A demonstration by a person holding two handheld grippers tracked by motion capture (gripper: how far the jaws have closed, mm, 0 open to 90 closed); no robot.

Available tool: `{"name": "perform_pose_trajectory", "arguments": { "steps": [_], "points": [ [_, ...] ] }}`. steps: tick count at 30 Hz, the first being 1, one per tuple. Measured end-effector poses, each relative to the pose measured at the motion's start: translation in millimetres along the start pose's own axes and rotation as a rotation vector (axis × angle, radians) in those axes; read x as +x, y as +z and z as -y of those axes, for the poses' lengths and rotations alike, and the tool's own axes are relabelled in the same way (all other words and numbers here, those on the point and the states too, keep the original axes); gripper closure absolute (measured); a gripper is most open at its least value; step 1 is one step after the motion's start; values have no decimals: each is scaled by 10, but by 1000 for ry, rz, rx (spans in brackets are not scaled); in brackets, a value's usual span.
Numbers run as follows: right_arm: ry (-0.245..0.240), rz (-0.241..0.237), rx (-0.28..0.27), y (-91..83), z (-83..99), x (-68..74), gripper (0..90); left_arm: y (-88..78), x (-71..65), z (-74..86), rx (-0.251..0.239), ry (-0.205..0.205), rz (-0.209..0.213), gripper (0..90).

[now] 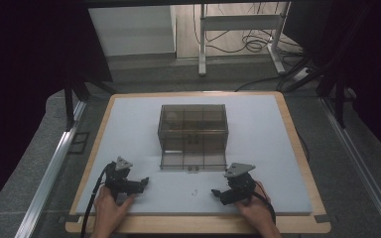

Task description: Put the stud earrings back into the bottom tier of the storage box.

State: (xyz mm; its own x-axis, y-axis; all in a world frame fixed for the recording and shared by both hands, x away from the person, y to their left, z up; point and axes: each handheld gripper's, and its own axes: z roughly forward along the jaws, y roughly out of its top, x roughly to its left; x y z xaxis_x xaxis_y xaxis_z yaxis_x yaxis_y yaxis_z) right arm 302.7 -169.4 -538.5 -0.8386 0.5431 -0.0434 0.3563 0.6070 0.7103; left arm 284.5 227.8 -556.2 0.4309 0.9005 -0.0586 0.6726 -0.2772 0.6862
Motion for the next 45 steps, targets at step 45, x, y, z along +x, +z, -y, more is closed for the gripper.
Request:
{"name": "perform_pose_trajectory", "arguments": {
  "steps": [45],
  "points": [
    [3,-5,54,-2,-75,2,127,-3,3,-1,4,5,0,0]
  ]
}}
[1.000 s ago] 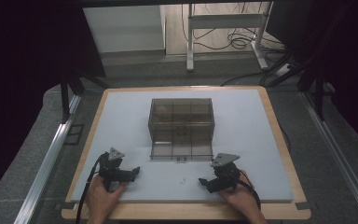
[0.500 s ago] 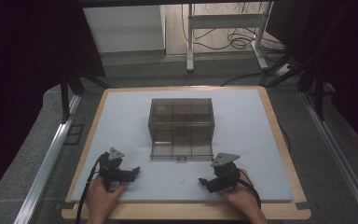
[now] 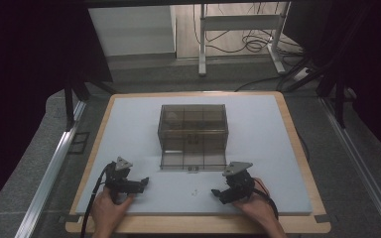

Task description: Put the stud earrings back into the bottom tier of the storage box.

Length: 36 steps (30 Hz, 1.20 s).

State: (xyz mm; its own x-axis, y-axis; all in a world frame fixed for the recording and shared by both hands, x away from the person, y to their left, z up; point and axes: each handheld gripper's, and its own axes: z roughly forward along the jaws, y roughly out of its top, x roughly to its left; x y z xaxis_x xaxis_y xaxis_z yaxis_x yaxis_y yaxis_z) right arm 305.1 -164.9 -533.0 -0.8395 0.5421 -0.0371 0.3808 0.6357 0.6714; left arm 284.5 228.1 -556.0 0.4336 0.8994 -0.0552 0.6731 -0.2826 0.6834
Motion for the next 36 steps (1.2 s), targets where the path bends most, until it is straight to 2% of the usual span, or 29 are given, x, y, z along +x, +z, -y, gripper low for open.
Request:
{"name": "perform_pose_trajectory", "arguments": {
  "steps": [1,5,10,14,17,25,36],
  "points": [
    [-3,-8,21,-17,-27,-2,159,0,0,0,0,0,0,0],
    [2,-15,41,-34,-54,-6,186,0,0,0,0,0,0,0],
    [54,-50,84,-71,-118,-34,205,0,0,0,0,0,0,0],
    [45,-60,112,-72,-146,-31,213,0,0,0,0,0,0,0],
    [17,-53,149,-60,-189,-2,225,0,0,0,0,0,0,0],
    [-5,-69,162,-76,-298,-12,227,0,0,0,0,0,0,0],
    [4,-89,188,-43,-439,-2,226,-1,0,0,0,0,0,0]
  ]
}}
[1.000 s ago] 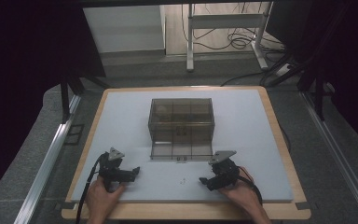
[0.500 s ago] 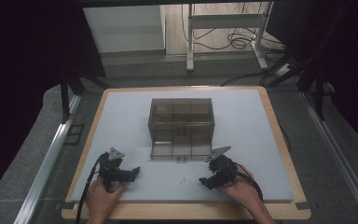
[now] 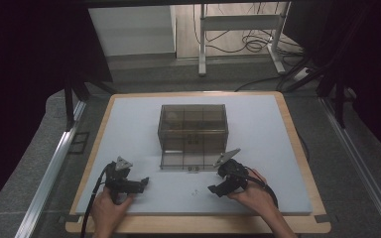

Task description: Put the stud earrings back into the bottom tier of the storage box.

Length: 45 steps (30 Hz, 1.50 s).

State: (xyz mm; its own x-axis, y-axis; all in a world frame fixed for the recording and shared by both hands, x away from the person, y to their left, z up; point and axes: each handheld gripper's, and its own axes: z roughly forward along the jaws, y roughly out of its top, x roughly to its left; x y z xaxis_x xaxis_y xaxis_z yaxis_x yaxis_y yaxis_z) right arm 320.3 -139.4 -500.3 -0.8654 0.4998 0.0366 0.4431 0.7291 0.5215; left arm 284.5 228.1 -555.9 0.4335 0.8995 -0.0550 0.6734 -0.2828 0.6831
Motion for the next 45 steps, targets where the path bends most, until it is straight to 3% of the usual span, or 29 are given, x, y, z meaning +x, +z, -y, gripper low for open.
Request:
{"name": "perform_pose_trajectory", "arguments": {
  "steps": [6,12,15,19,23,31,45],
  "points": [
    [-9,-3,50,32,-85,4,293,0,0,0,0,0,0,0],
    [-34,-58,117,88,-216,4,436,-2,3,-1,3,3,0,0],
    [-37,-63,129,104,-247,11,473,-2,3,-1,3,3,0,0],
    [-61,-67,157,162,-330,29,597,-4,3,-1,5,4,0,0],
    [-80,-62,174,189,-372,61,626,-4,5,-2,5,7,0,0],
    [-137,-113,213,281,-496,202,748,-1,0,-1,1,-1,0,0],
    [-210,-122,259,376,-622,358,799,1,0,0,-2,-1,0,0]
  ]
}}
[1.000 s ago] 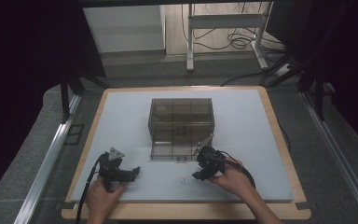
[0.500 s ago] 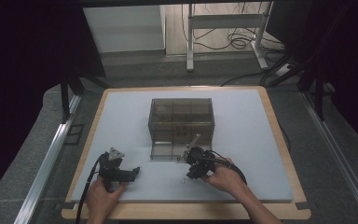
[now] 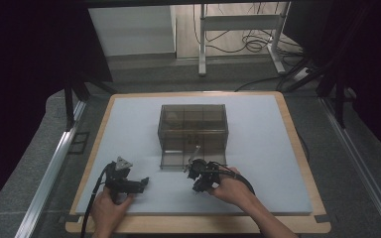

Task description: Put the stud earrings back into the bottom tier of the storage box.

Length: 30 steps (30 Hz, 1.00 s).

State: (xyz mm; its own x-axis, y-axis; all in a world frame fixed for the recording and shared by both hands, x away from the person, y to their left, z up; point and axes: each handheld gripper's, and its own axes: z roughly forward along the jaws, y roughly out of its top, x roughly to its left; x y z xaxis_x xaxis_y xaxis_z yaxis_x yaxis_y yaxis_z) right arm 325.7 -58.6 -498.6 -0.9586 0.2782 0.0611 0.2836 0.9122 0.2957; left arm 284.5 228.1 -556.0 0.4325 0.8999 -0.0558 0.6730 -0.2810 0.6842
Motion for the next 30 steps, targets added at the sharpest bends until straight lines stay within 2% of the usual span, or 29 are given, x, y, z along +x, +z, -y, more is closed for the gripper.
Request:
{"name": "perform_pose_trajectory", "arguments": {
  "steps": [9,13,20,30],
  "points": [
    [-36,40,33,61,-56,66,809,0,0,0,0,0,0,0],
    [-51,68,44,67,-61,129,842,-2,3,0,3,5,0,0],
    [-42,63,58,56,-70,128,847,-1,1,0,1,2,0,0],
    [-29,83,49,-104,-43,67,847,1,0,0,-1,0,0,0]
  ]
}}
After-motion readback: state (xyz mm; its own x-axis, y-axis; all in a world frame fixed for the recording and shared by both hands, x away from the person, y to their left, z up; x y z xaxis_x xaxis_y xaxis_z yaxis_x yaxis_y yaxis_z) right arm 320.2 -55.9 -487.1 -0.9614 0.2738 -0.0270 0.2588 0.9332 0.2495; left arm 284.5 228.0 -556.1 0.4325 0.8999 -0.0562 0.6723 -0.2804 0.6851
